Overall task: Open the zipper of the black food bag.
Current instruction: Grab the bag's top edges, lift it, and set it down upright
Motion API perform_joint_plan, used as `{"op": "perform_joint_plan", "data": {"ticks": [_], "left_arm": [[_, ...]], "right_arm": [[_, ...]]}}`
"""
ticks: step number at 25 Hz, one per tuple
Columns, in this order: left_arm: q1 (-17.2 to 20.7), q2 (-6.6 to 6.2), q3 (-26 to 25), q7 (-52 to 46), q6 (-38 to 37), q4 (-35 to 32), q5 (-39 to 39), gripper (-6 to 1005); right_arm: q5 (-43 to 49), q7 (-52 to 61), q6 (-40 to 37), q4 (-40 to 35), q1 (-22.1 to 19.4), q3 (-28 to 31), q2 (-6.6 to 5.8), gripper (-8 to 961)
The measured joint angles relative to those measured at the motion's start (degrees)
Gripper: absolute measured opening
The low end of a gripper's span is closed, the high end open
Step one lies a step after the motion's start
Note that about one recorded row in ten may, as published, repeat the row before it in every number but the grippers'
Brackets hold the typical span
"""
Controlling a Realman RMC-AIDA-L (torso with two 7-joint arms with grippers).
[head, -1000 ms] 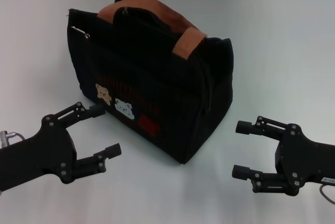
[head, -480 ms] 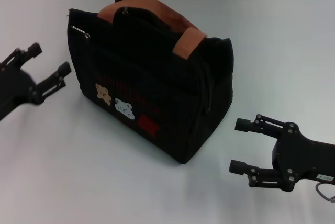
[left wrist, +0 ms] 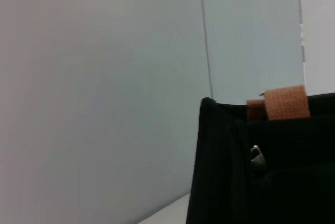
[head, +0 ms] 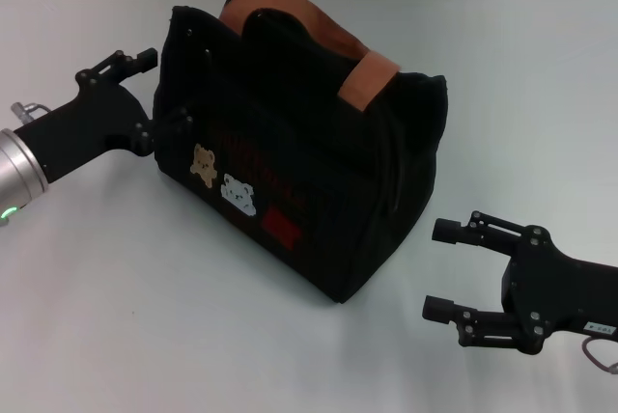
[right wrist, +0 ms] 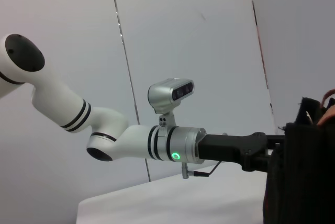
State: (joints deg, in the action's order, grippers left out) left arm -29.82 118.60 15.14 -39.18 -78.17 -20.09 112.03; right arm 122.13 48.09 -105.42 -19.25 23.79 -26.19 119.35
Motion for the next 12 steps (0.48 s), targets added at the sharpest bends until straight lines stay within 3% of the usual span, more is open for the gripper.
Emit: {"op": "perform_joint_plan", "data": {"ticks": [11, 12], "left_arm": [[0.55, 0.13, 0.15, 13.08, -0.52, 2.80, -0.88, 718], [0.53, 0.15, 0.08, 13.60, -0.41, 3.07, -1.22, 606]], "right_arm": [[-0.48, 0.03, -0.80, 0.00, -0.35, 0.17, 0.00, 833], [-0.69, 0.02, -1.03, 0.00, -0.40, 0.37, 0.00, 833]]}}
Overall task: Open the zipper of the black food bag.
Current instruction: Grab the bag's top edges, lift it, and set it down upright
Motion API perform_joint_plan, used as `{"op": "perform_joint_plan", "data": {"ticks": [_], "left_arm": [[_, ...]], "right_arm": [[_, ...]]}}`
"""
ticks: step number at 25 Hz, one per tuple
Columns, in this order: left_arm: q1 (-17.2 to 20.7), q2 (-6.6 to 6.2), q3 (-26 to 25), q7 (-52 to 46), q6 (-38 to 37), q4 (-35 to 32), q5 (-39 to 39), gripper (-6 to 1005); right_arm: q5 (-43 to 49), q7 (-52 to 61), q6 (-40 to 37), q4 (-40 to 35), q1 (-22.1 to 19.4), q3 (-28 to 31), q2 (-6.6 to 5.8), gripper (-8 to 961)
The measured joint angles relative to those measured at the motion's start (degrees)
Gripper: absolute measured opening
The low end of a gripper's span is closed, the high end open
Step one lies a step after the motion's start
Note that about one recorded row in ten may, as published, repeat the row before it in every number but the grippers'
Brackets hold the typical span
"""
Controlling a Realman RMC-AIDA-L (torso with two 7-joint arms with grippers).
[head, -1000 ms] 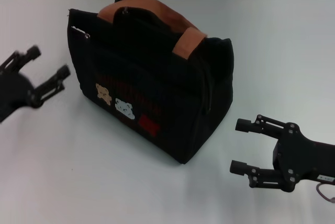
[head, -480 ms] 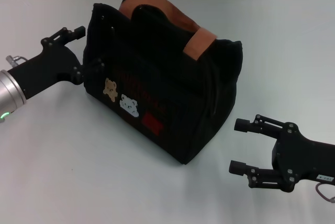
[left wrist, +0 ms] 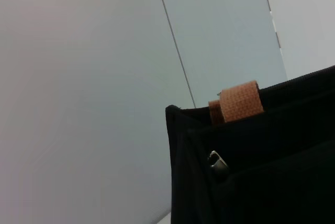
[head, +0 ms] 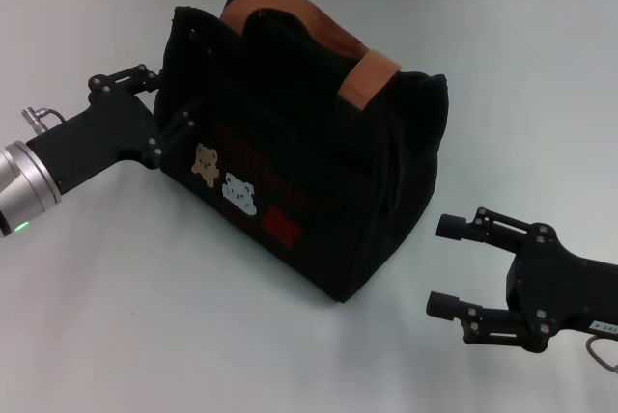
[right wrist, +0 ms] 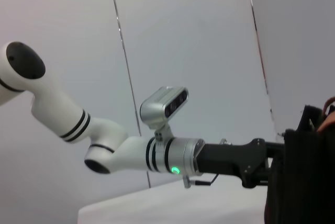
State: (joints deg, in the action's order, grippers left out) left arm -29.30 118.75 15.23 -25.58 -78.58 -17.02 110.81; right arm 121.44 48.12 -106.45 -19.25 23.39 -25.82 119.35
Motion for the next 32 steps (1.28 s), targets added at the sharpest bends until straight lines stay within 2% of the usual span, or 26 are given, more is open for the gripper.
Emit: {"op": "perform_joint_plan", "data": {"ticks": [1, 7, 12, 16, 19, 21, 22, 26, 29, 32], "left_arm": [[0.04, 0.02, -0.02, 1.43, 0.01, 0.39, -0.70, 493], [1.25, 0.08, 0.02, 16.20, -1.26, 5.12, -6.35, 297], [1.46, 0.18, 0.01, 22.96, -3.16, 6.81, -7.80, 209], [1.53, 0.29, -0.03, 31.69, -7.10, 8.70, -9.07, 139], [1.56, 0.28, -0.02, 36.52, -10.43, 9.90, -9.71, 111], [1.60, 0.37, -0.06, 38.89, -12.40, 10.23, -10.17, 101], [1.62, 0.38, -0.11, 40.25, -13.49, 10.53, -10.51, 96], [1.60, 0.36, -0.16, 44.77, -17.93, 11.67, -11.54, 92], [1.50, 0.36, 0.12, 47.14, -20.34, 11.75, -11.59, 92], [1.58, 0.41, 0.24, 49.01, -22.73, 11.83, -11.58, 91]], "right_arm": [[-0.18, -0.01, -0.22, 0.00, -0.04, 0.17, 0.00, 833], [-3.89, -0.12, -0.97, 0.00, -0.88, 0.61, 0.06, 832], [-7.55, -0.37, -1.74, 0.01, -1.80, 0.59, 0.06, 831], [-19.68, -4.10, -0.79, 1.64, -3.71, 1.24, 0.20, 831], [-31.71, -7.52, -0.36, 7.33, -3.63, 1.86, 0.26, 830], [-38.96, -11.96, 1.28, 14.24, -1.31, 1.89, 0.31, 830], [-38.96, -11.96, 1.28, 14.24, -1.31, 1.89, 0.31, 830], [-39.59, -21.57, 5.22, 21.83, 2.93, 0.83, 0.36, 829], [-34.62, -23.41, 9.81, 23.30, 5.15, -1.80, 0.36, 829], [-28.77, -24.04, 13.68, 22.30, 4.90, -3.88, 0.26, 829]]}}
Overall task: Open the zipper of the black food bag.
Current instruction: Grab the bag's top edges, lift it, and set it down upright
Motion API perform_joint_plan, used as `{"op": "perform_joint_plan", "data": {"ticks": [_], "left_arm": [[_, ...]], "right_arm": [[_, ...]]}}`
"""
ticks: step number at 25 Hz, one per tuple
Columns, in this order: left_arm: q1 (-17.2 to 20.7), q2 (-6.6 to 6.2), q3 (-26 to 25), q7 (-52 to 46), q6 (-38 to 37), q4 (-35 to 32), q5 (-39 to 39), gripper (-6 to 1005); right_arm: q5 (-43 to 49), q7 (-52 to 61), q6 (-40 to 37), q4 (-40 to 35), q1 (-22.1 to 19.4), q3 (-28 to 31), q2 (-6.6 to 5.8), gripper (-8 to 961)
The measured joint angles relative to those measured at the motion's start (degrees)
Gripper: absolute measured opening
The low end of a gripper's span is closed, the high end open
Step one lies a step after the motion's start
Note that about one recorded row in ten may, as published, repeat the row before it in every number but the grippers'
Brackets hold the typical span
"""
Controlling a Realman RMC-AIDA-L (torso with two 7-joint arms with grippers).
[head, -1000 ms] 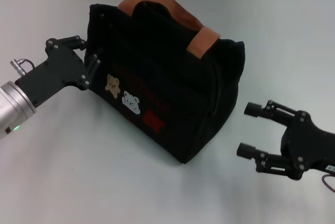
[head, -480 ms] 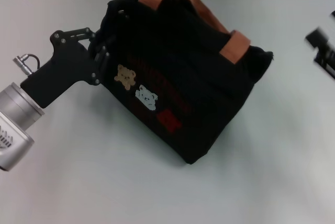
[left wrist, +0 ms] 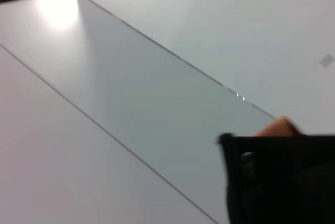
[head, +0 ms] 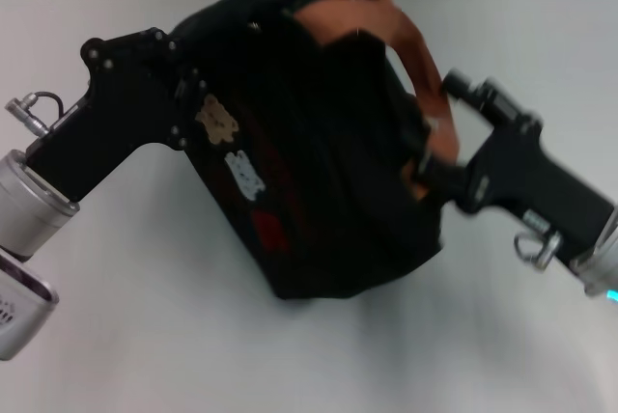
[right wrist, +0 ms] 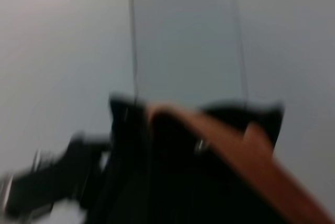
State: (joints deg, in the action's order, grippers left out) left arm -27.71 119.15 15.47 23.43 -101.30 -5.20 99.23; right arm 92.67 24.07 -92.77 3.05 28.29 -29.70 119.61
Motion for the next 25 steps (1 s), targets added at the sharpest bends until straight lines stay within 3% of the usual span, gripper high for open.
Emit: {"op": "perform_joint_plan", "data": {"ticks": [5, 11, 17, 21, 25], "left_arm": [[0.09, -0.03, 0.68, 3.65, -2.97, 0.69, 0.26, 90], [0.42, -0.01, 3.64, 14.22, -6.49, 5.63, 0.32, 90], [0.66, 0.04, 4.39, 20.45, -6.02, 10.13, 0.21, 88], [1.02, 0.02, 4.16, 22.97, -5.07, 11.92, 0.36, 88], [1.10, 0.03, 4.08, 23.32, -4.46, 12.73, 0.41, 87]], "right_arm": [[5.75, 0.14, 4.08, -2.11, -1.36, -0.24, -0.10, 828], [8.22, -1.44, 12.49, -1.02, 2.75, 0.21, 0.32, 827], [6.82, -13.07, 14.45, 5.06, 5.67, 9.43, 0.40, 826], [7.16, -21.22, 12.09, 8.47, 1.78, 12.94, 0.26, 825], [7.91, -21.91, 0.87, 8.36, -6.75, 12.30, 0.07, 824]]}}
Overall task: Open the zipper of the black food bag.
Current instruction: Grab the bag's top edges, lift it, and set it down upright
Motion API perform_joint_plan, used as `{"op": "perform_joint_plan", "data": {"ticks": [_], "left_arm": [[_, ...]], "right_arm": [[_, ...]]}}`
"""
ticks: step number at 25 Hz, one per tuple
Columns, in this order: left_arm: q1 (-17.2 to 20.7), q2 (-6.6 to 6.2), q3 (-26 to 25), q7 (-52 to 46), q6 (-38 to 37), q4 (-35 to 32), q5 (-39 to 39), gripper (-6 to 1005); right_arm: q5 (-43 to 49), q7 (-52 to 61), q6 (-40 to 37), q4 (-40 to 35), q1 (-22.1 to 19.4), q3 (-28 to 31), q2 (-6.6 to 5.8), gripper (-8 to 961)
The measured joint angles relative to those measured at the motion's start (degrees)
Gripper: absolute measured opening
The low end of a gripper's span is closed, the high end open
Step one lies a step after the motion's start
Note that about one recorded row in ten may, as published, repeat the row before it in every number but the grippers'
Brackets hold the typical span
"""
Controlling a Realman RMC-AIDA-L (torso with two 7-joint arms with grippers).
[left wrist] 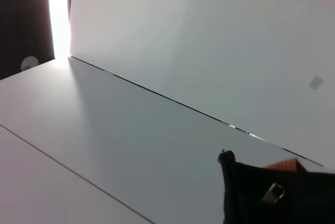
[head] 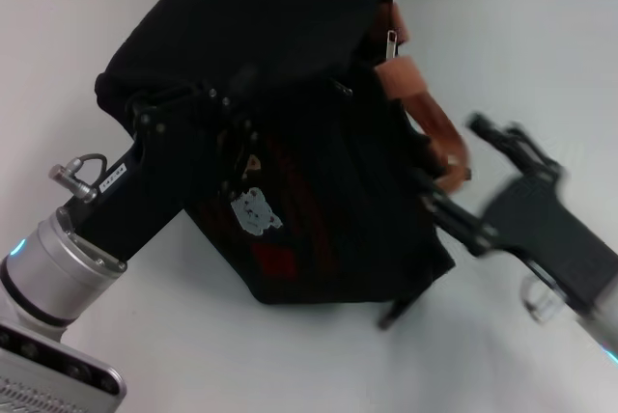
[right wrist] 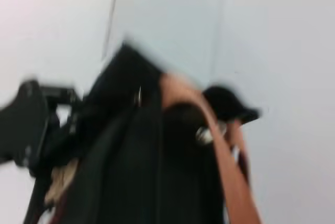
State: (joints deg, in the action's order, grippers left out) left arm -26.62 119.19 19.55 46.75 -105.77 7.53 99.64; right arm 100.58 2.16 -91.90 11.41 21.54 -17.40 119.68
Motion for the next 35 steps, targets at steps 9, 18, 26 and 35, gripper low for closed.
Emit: {"op": "perform_joint_plan", "data": {"ticks": [9, 18, 26, 35], "left_arm": [[-0.51, -0.01, 0.54, 0.94, 0.49, 0.74, 0.44, 88], [-0.28, -0.01, 0.42, 6.28, 0.00, 2.85, 3.91, 88], [-0.51, -0.01, 0.62, 8.10, 0.50, 2.76, 6.47, 87], [-0.84, -0.01, 0.59, 10.73, 0.90, 4.87, 9.01, 87]], "right_arm": [[-1.50, 1.91, -16.74, -0.08, -12.29, 12.96, 0.20, 823], [3.60, 11.67, -12.57, -4.62, -6.96, 12.83, -0.24, 824], [12.92, 17.68, -0.41, -8.95, -0.86, 3.78, -0.11, 824], [15.46, 16.78, 12.12, -2.32, 8.73, 3.23, 0.14, 823]]}}
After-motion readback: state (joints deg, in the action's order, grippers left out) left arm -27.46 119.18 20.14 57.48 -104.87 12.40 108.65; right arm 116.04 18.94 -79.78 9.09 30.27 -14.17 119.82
